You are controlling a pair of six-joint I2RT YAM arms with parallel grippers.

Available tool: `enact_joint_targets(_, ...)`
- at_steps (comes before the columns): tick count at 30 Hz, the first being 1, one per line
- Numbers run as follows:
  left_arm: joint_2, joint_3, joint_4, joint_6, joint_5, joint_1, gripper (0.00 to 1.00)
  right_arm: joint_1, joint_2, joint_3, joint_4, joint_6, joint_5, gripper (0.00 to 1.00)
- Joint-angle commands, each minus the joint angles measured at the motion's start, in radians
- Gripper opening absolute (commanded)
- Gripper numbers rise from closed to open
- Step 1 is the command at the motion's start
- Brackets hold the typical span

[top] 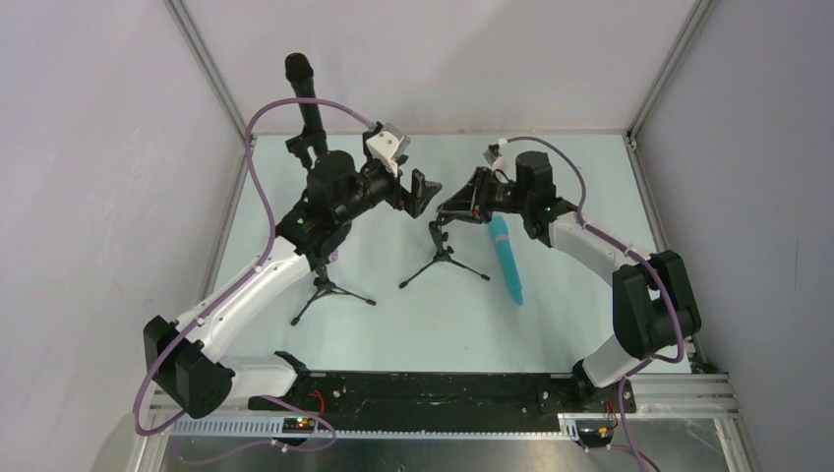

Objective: Attach the microphones to the stand

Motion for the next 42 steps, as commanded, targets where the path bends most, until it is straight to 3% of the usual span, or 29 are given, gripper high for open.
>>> enact_joint_targets(1, -0.033, -0.015, 0.02, 0.024, -0.014, -0.006, 1.0, 0.039, -0.054, -0.047, 0.243, 0.154, 0.068, 0.0)
enact_joint_targets(5, -0.032, -0.017, 0.021, 0.027, -0.015, -0.007, 1.0, 0.046, -0.061, -0.128, 0.394, 0.249, 0.117, 0.0)
enact_joint_targets(17, -0.029, -0.017, 0.02, 0.031, -0.018, -0.011, 1.0, 0.034, -0.148, -0.24, 0.276, 0.17, 0.246, 0.0)
enact_joint_targets(24, -0.028, -0.02, 0.022, 0.035, -0.017, -0.016, 1.0, 0.053, -0.183, -0.26, 0.243, 0.144, 0.307, 0.06)
enact_joint_targets(32, -0.028, -0.022, 0.02, 0.04, -0.021, -0.019, 1.0, 0.055, -0.214, -0.298, 0.256, 0.112, 0.344, 0.33)
enact_joint_targets(41, -0.029, -0.023, 0.02, 0.044, -0.02, -0.021, 1.0, 0.051, -0.296, -0.3, 0.163, 0.058, 0.424, 0.87)
enact_joint_targets(42, -0.029, -0.023, 0.021, 0.044, -0.021, -0.021, 1.0, 0.051, -0.309, -0.3, 0.146, 0.049, 0.438, 0.9)
